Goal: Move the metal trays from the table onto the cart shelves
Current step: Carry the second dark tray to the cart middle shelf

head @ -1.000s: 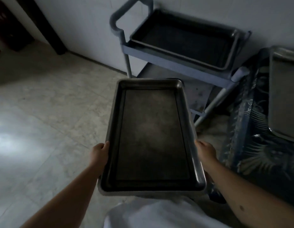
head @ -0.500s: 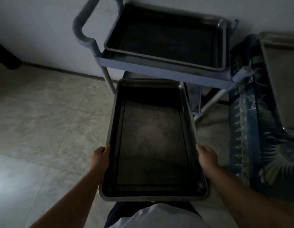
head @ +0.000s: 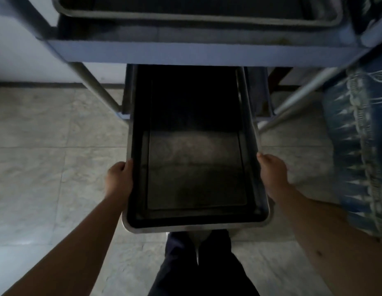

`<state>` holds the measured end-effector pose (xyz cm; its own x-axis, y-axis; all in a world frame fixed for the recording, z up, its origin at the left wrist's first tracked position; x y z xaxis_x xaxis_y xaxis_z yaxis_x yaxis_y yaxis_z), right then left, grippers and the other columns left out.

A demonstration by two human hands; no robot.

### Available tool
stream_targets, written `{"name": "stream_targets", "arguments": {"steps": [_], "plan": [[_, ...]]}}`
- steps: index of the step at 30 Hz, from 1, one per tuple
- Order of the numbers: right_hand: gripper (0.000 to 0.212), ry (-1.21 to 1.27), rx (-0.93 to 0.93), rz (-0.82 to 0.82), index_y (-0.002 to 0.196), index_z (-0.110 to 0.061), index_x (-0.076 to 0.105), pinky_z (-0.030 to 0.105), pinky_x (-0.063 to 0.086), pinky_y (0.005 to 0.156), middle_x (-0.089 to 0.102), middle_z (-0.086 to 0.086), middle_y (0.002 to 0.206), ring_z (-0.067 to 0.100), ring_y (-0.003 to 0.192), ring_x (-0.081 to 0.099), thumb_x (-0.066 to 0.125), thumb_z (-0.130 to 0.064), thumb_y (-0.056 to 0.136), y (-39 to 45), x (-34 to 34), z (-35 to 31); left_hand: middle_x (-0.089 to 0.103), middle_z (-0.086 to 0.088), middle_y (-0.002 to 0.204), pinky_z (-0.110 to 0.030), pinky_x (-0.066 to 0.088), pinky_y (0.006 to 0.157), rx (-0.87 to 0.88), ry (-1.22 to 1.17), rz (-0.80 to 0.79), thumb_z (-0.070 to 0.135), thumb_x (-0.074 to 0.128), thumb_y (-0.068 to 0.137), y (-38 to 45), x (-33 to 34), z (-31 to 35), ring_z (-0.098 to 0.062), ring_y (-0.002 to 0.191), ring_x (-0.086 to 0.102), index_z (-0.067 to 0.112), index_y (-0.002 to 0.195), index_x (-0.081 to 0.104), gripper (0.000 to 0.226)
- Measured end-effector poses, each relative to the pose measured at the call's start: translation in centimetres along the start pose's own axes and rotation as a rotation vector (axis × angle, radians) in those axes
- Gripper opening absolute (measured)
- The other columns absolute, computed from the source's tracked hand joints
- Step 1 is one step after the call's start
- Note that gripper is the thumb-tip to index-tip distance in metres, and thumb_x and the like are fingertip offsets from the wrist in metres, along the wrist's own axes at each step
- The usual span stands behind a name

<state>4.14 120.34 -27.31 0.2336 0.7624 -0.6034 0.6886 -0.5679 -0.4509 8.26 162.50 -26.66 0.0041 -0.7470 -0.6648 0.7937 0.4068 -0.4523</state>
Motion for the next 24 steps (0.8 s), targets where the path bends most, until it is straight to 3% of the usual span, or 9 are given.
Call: {"name": "stream_targets", "arguments": {"steps": [4, 8, 19, 24], "plan": [[0.048, -0.01, -0.057, -0.006, 0.063, -0.005, 0.052, 0.045, 0.045, 0.068, 0.056, 0.023, 0.068, 0.038, 0.068, 0.055, 0.05, -0.04, 0.096, 4.4, 2.9, 0.7, 0.048, -0.006, 0.055, -0.035, 0.033, 0.051, 0.029, -0.008, 0.023, 0.042, 0.051, 0.096, 4.1, 2.9, -0.7, -0.022, 0.052, 0.045, 0.007, 0.061, 0.052, 0.049], [0.048, -0.043, -0.159, 0.02, 0.055, -0.01, 0.045, 0.037, 0.032, 0.061, 0.046, 0.009, 0.055, 0.029, 0.061, 0.049, 0.053, -0.032, 0.097, 8.1, 5.1, 0.3, 0.05, -0.004, 0.054, -0.034, 0.033, 0.05, 0.042, -0.032, 0.052, 0.043, 0.05, 0.096, 7.1, 4.9, -1.6, -0.02, 0.051, 0.045, 0.008, 0.063, 0.053, 0.049], [0.049, -0.017, -0.228, 0.035, 0.059, -0.007, 0.047, 0.028, 0.035, 0.052, 0.044, 0.004, 0.055, 0.013, 0.052, 0.042, 0.055, -0.04, 0.093, 15.4, 9.2, -0.7, 0.066, -0.022, 0.077, -0.042, 0.047, 0.062, 0.072, -0.115, 0.101, 0.046, 0.049, 0.098, 11.7, 7.7, -1.8, -0.03, 0.068, 0.059, 0.002, 0.08, 0.066, 0.051], [0.046, -0.004, -0.237, 0.036, 0.07, -0.002, 0.057, 0.032, 0.035, 0.058, 0.053, 0.008, 0.064, 0.014, 0.058, 0.046, 0.055, -0.043, 0.091, 17.6, 9.4, 0.1, 0.059, -0.015, 0.068, -0.037, 0.041, 0.059, 0.047, -0.195, 0.107, 0.044, 0.05, 0.097, 11.2, 9.6, -1.7, -0.024, 0.064, 0.053, -0.002, 0.078, 0.062, 0.051]]}}
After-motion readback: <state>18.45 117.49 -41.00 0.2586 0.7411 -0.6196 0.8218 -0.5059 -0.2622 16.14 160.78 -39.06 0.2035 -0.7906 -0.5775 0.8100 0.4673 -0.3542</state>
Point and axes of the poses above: each hand's wrist, its own y-axis towards the middle knuckle, its own x-axis out of the palm, z = x × y, the point moved 3 cm from there along y, towards the middle knuckle
